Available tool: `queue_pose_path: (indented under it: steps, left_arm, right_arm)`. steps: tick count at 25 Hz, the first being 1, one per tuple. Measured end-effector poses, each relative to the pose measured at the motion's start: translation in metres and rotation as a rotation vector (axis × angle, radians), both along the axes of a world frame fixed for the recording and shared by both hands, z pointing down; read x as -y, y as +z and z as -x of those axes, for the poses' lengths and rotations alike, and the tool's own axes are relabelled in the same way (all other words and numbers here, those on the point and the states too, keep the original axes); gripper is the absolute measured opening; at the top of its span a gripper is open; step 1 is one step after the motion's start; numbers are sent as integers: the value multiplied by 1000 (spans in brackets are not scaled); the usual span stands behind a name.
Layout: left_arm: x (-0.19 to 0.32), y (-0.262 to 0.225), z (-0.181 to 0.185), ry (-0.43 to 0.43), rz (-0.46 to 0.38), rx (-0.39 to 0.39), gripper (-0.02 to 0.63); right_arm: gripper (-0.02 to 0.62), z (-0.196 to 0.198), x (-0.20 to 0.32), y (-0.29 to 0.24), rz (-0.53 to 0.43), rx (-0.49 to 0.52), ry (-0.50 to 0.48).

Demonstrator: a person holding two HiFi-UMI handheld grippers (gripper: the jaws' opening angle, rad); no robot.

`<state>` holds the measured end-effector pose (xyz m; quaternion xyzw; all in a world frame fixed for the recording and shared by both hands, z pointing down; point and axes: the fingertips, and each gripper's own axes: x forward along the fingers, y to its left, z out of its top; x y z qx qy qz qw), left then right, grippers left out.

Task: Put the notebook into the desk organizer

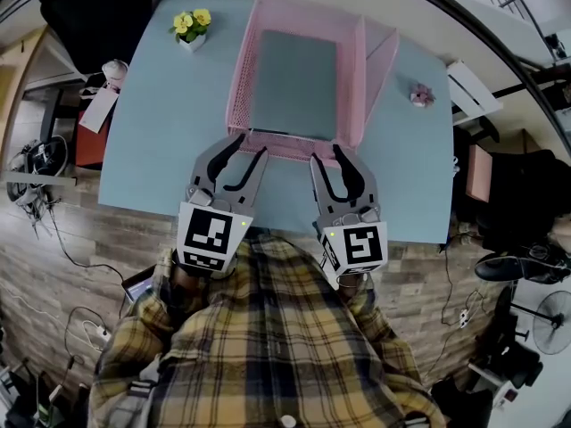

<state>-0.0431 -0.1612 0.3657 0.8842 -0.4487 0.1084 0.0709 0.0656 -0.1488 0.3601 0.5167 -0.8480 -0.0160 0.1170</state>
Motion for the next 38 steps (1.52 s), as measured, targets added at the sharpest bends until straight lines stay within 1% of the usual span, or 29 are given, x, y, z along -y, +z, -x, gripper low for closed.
queue_pose_path:
  steps: [5, 12, 15, 20, 29, 35, 38]
  left_arm:
    - [-11, 7, 2, 8, 34, -15, 124]
    - [-23, 23, 2, 16, 94, -31, 93]
    - [-26, 29, 4, 13, 112, -30, 73]
    - [-29, 42, 5, 11, 140, -25, 38]
    - [-36, 63, 5, 21, 204, -16, -5]
    - [-40, 74, 3, 32, 239, -24, -8]
    - [-42, 78, 3, 37, 253, -31, -8]
  right_arm:
    - [129, -14, -13, 4, 27, 49, 28]
    - [129, -29, -30, 27, 123, 144, 43]
    - [103, -33, -36, 38, 159, 174, 49]
    - [70, -37, -43, 52, 196, 191, 53]
    - [15, -40, -48, 68, 241, 209, 47]
    - [3, -42, -49, 75, 265, 241, 49]
    - [3, -44, -48, 78, 269, 236, 56]
